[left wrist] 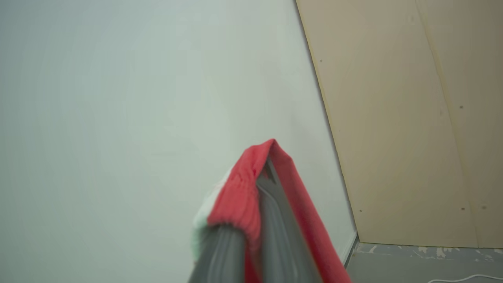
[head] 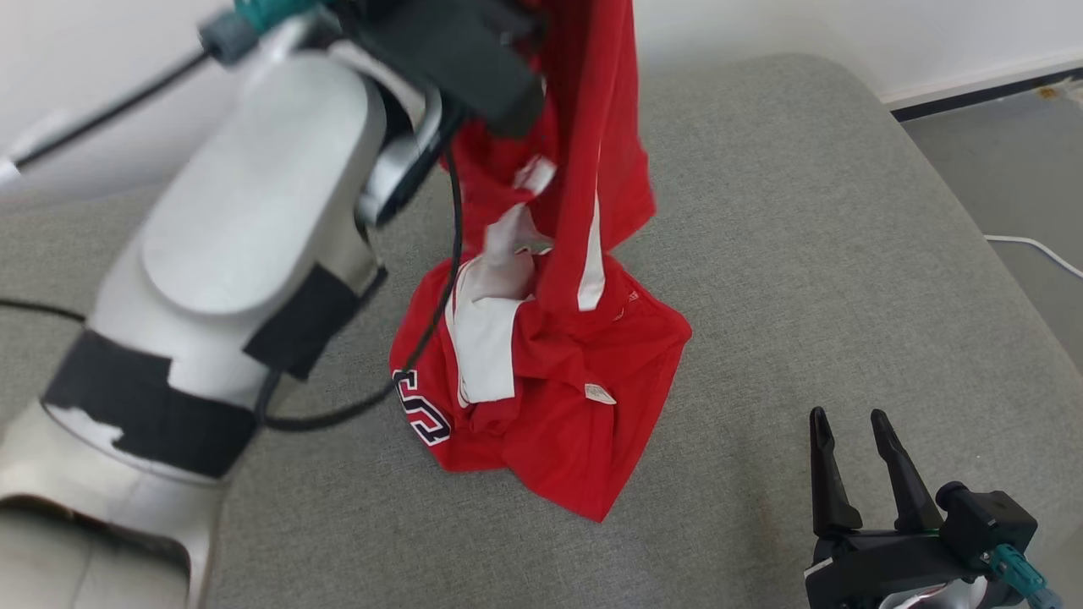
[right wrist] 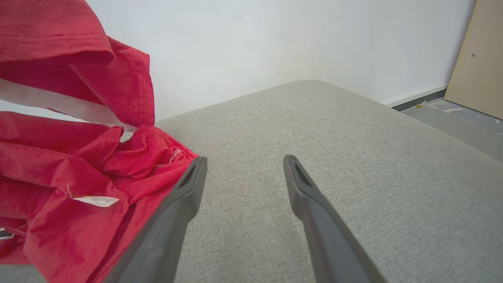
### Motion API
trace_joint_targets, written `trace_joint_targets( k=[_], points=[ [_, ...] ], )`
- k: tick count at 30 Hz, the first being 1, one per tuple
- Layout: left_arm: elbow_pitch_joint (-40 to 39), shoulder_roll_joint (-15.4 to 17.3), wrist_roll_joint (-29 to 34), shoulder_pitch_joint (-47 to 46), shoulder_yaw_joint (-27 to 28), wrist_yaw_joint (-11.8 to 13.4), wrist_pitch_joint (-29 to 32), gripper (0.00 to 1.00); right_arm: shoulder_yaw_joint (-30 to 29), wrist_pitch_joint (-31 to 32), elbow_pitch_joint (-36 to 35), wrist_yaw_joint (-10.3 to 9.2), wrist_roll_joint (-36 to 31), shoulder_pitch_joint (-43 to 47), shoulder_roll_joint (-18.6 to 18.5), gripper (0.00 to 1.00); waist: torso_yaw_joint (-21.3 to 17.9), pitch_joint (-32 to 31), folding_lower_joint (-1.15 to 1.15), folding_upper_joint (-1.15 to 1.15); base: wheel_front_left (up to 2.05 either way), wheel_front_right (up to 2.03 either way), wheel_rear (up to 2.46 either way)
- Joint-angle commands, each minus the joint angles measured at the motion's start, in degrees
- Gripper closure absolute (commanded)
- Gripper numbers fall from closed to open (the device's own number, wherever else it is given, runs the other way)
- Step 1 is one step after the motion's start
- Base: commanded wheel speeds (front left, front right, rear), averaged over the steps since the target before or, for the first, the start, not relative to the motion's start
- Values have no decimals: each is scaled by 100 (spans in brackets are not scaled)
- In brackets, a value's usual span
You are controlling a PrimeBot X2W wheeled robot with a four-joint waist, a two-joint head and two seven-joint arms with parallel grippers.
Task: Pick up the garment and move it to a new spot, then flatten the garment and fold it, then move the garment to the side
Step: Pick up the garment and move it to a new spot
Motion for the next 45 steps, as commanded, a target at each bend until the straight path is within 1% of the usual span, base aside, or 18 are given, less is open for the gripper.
trace_joint_targets(
  k=[1,5,9,15,20,24,28,32,33,34,40,45],
  points=[
    [32,-13,-78,-205,12,17,-44,100,-21,-27,14,-12,13,-24,2,0,18,-15,0,-1,0,0,0],
    [216,-45,-196,-751,-24,17,-81,100,4,-56,77,-12,-4,-42,1,0,78,-54,0,-1,0,0,0],
    [366,-29,-375,-1019,-79,17,-122,100,26,-62,100,-12,13,-53,1,0,159,-88,0,-1,0,0,0],
    [548,97,-455,-907,-126,17,-203,100,10,-69,38,-12,-74,-66,2,0,394,-43,0,-1,0,0,0],
    [579,301,-434,-828,-65,17,-236,100,-105,-71,-158,-12,-191,-66,1,0,798,46,0,-1,0,0,0],
    [524,600,-398,-773,99,50,-247,100,-176,-72,-292,-12,-317,-45,1,0,1222,93,0,-1,0,0,0],
    [435,976,-381,-696,302,108,-256,100,-248,-68,-498,-12,-466,-4,-4,0,1679,144,0,-1,0,0,0],
    [353,1407,-349,-597,459,169,-235,100,-255,-28,-743,-12,-542,-56,-72,0,2053,251,0,-1,0,0,0],
    [353,1407,-349,-597,459,169,-235,100,-255,-28,-743,-12,-542,-56,-72,0,2053,251,0,-1,0,0,0],
    [334,1494,-332,-585,458,165,-209,100,-277,-29,-827,-12,-553,-63,-91,0,2143,296,0,-1,0,0,0],
    [373,2112,-417,-440,648,196,-93,100,-260,113,-1256,-12,-646,-7,-199,0,2464,537,0,-1,0,0,0],
    [636,2567,-551,-180,882,293,-94,100,-207,306,-1633,-12,-671,-28,-340,0,2483,760,0,-1,0,0,0]
  ],
)
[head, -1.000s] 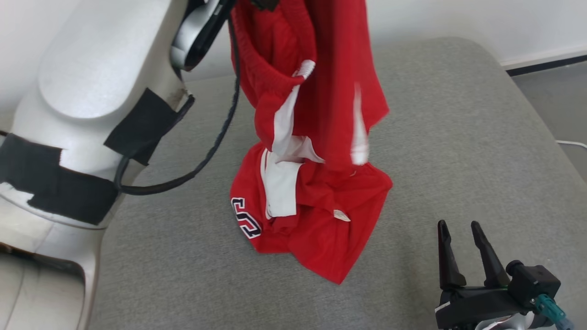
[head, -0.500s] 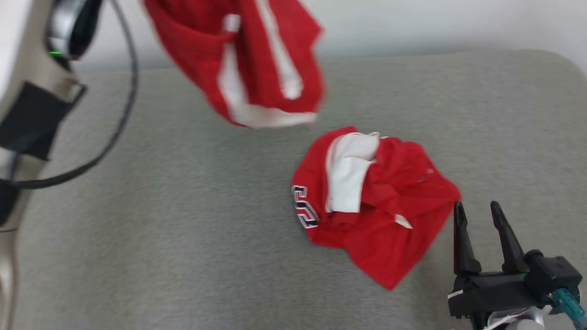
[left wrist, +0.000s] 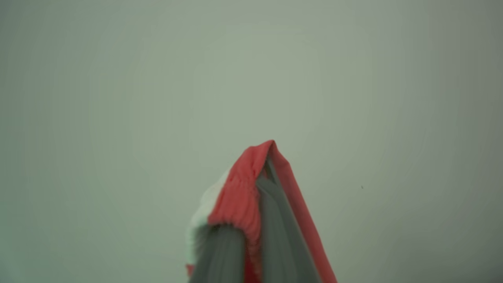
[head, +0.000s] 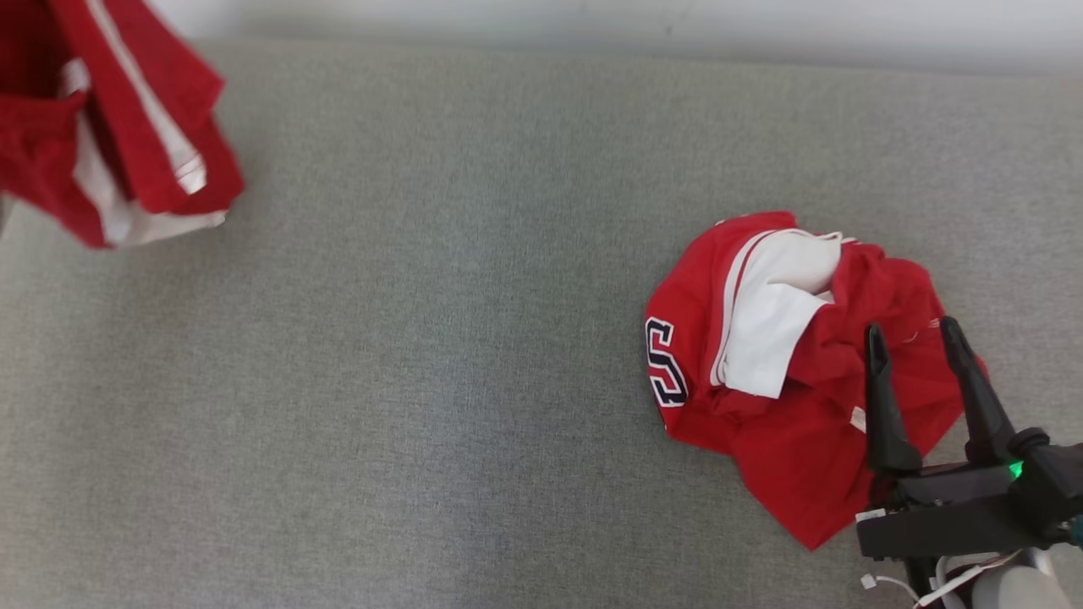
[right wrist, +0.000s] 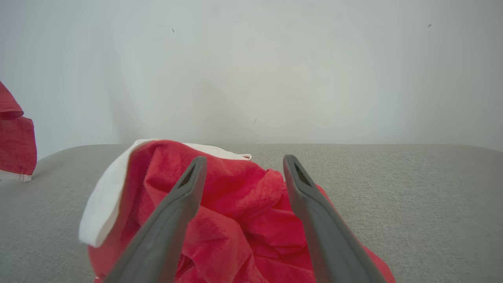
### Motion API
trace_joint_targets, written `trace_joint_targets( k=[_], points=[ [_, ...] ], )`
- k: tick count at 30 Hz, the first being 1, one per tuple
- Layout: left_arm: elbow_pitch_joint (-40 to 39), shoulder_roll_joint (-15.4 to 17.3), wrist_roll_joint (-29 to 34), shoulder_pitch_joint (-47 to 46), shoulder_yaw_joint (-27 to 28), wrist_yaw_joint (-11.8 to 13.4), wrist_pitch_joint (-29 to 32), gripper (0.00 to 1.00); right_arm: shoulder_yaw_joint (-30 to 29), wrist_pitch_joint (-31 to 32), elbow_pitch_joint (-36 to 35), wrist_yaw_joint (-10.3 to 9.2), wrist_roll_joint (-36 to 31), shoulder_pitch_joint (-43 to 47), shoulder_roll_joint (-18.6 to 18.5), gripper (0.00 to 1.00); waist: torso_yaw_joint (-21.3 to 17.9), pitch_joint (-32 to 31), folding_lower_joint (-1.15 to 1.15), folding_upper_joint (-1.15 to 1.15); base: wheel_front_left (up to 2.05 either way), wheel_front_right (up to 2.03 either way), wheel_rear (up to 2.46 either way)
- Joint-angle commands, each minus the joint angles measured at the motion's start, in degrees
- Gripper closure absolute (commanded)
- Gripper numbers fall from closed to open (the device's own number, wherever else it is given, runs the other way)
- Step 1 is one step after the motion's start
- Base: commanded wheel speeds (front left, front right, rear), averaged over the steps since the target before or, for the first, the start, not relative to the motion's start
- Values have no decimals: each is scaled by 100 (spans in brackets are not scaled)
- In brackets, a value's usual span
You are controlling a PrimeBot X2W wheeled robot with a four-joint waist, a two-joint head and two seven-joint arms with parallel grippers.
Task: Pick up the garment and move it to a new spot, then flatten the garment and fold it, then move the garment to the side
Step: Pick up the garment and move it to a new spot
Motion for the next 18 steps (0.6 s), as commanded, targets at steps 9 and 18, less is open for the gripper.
trace_joint_targets(
  k=[9,18],
  points=[
    [470,443,-251,945,336,57,-163,100,-143,317,-634,-12,-98,154,-239,0,-76,422,0,0,0,0,0],
    [1247,-74,-488,2274,690,126,-191,100,-167,547,-978,-12,-107,186,-341,0,-253,589,0,0,0,0,0]
  ],
)
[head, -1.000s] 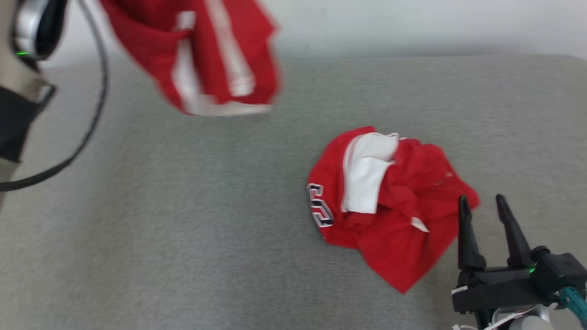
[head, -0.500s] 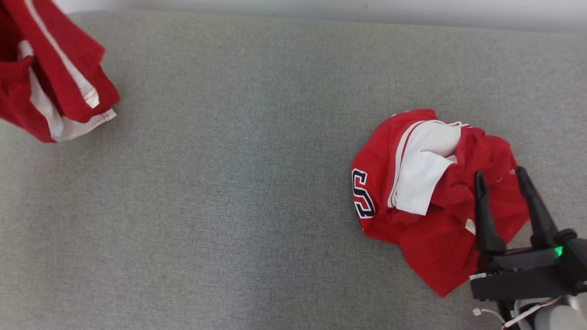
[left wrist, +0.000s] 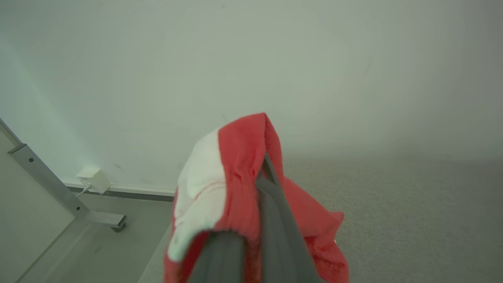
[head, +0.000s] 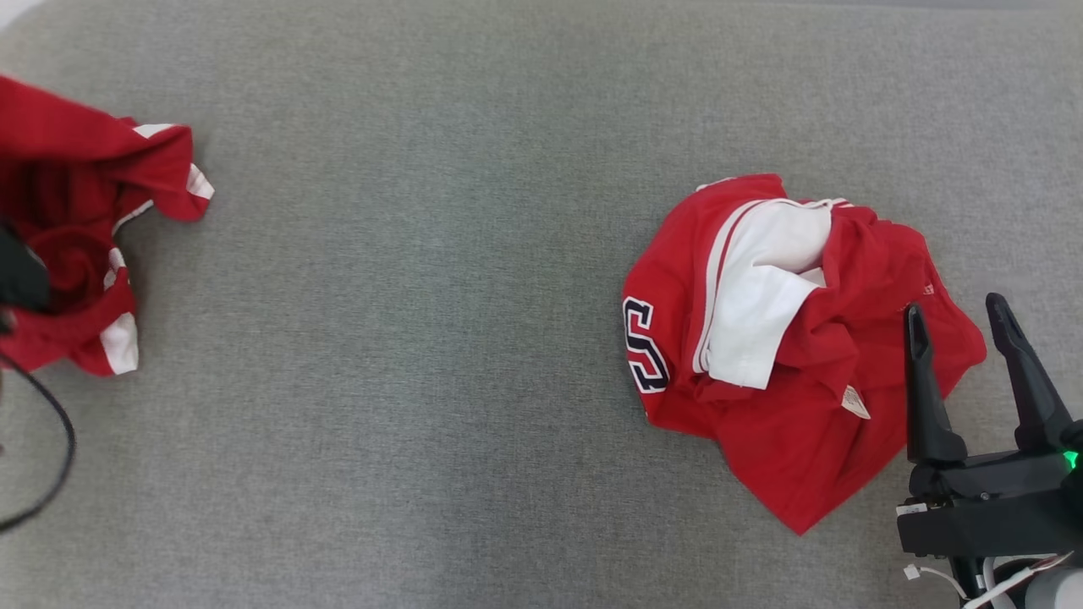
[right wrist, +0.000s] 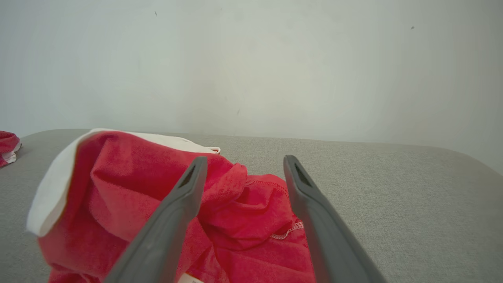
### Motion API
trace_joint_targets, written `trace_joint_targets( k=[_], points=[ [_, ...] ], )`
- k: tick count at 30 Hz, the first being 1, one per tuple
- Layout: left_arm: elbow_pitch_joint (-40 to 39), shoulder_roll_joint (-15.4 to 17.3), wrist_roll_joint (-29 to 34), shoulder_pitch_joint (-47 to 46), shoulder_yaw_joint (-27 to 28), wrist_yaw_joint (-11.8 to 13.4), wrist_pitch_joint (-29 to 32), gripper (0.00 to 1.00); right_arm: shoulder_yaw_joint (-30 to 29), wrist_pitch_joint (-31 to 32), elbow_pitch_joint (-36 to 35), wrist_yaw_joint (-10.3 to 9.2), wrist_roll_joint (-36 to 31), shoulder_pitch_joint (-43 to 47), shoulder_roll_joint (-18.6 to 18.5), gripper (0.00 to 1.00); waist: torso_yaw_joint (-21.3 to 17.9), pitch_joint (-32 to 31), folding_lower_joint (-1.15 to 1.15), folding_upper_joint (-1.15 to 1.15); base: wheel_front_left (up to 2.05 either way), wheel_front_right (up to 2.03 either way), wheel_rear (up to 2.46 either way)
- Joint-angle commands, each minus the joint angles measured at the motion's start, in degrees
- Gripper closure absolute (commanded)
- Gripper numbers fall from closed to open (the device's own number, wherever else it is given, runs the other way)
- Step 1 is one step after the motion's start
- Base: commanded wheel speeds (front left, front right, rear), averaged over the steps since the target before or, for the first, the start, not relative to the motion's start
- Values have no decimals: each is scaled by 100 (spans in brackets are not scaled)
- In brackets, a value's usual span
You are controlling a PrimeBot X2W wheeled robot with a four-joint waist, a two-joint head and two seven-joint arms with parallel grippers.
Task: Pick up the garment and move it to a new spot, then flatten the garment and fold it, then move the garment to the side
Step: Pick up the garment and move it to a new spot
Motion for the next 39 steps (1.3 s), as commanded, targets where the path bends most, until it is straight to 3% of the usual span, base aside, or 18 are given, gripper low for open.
trace_joint_targets(
  k=[1,12,13,27,39],
  points=[
    [130,-107,-46,250,121,29,-17,100,-16,28,-62,-12,-42,15,-43,0,-70,70,-1,0,0,0,0],
    [1015,-642,10,949,575,-119,-20,100,-20,143,-126,-12,-73,26,-24,0,-82,118,-1,0,0,0,0],
    [1004,-698,79,973,663,-124,-20,0,-10,150,-106,-12,-54,33,-18,0,-46,77,-1,0,0,0,0],
    [838,-1066,363,1627,1238,-50,-20,0,186,-59,284,-13,71,94,203,0,30,-427,-1,0,0,0,0],
    [-589,-1384,993,2792,1892,163,-20,0,208,-289,686,-13,148,245,384,0,-8,-1078,-1,0,0,0,0]
  ],
)
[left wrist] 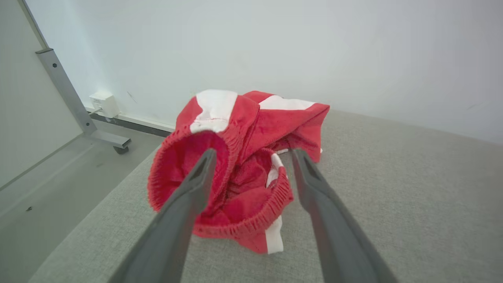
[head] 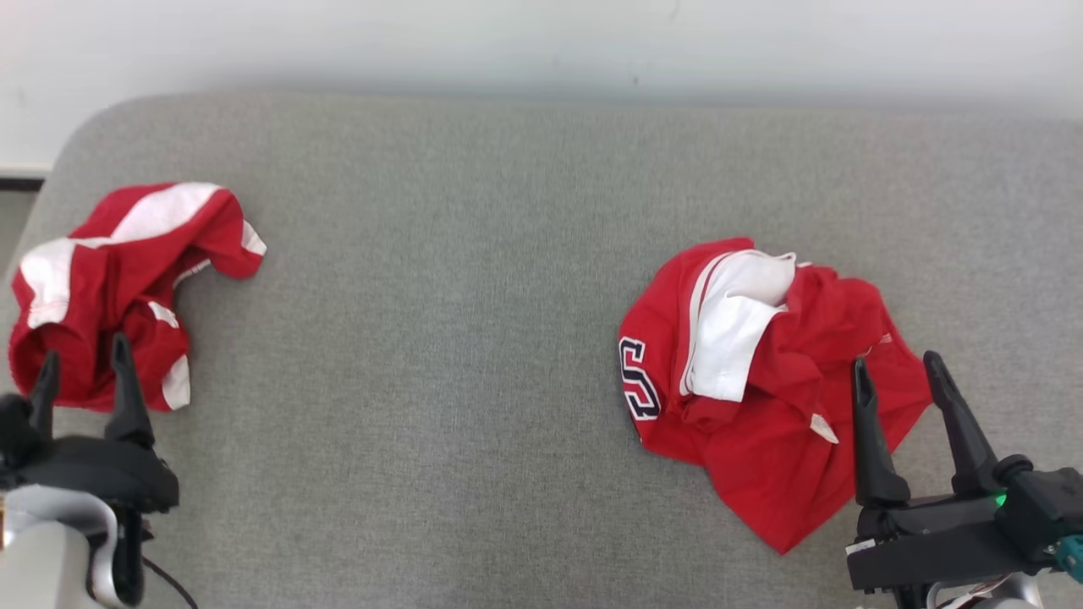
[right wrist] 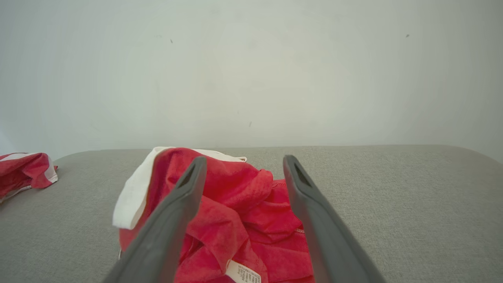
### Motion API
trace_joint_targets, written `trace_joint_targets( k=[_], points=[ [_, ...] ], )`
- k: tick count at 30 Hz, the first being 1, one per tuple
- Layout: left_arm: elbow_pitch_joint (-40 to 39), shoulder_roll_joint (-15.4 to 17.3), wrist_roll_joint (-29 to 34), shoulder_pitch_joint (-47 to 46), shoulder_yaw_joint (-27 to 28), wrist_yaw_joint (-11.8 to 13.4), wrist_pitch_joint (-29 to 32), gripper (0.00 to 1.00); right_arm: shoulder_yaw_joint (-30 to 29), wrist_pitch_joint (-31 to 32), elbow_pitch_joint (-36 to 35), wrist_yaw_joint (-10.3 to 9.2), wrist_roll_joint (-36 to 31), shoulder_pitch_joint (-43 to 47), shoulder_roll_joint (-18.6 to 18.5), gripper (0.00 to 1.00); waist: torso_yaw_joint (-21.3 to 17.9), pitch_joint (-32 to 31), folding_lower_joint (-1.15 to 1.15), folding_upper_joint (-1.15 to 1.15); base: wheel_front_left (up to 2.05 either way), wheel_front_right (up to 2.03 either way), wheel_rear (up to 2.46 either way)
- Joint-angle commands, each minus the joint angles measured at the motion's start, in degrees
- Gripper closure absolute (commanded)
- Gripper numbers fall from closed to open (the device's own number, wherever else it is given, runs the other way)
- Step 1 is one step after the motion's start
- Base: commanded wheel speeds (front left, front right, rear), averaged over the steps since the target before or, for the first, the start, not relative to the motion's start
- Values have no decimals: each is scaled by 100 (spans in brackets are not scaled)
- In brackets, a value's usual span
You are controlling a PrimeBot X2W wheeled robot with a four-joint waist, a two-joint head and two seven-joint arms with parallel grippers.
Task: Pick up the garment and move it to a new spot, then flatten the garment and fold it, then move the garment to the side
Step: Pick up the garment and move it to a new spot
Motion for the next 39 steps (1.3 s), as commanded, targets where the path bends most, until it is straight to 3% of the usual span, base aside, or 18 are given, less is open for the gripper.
trace_joint_targets(
  k=[1,8,18,29,39],
  points=[
    [-178,-54,133,176,71,42,-19,0,5,-50,45,-13,48,74,27,0,-30,-216,1,0,0,0,0],
    [-1205,-342,574,818,309,-83,-19,0,48,-142,231,-13,42,171,103,0,-150,-541,1,0,0,0,0],
    [-2138,-702,1116,1348,116,-301,-19,0,139,-247,486,-13,64,250,163,0,-524,-823,1,0,0,0,0],
    [-2676,-895,1287,1956,138,-376,-19,0,183,-328,689,-13,81,369,190,0,-893,-1093,1,0,0,0,0],
    [-2992,-1200,1363,2565,189,-291,-19,0,105,-340,768,-13,84,471,203,0,-859,-1247,1,0,0,0,0]
  ],
)
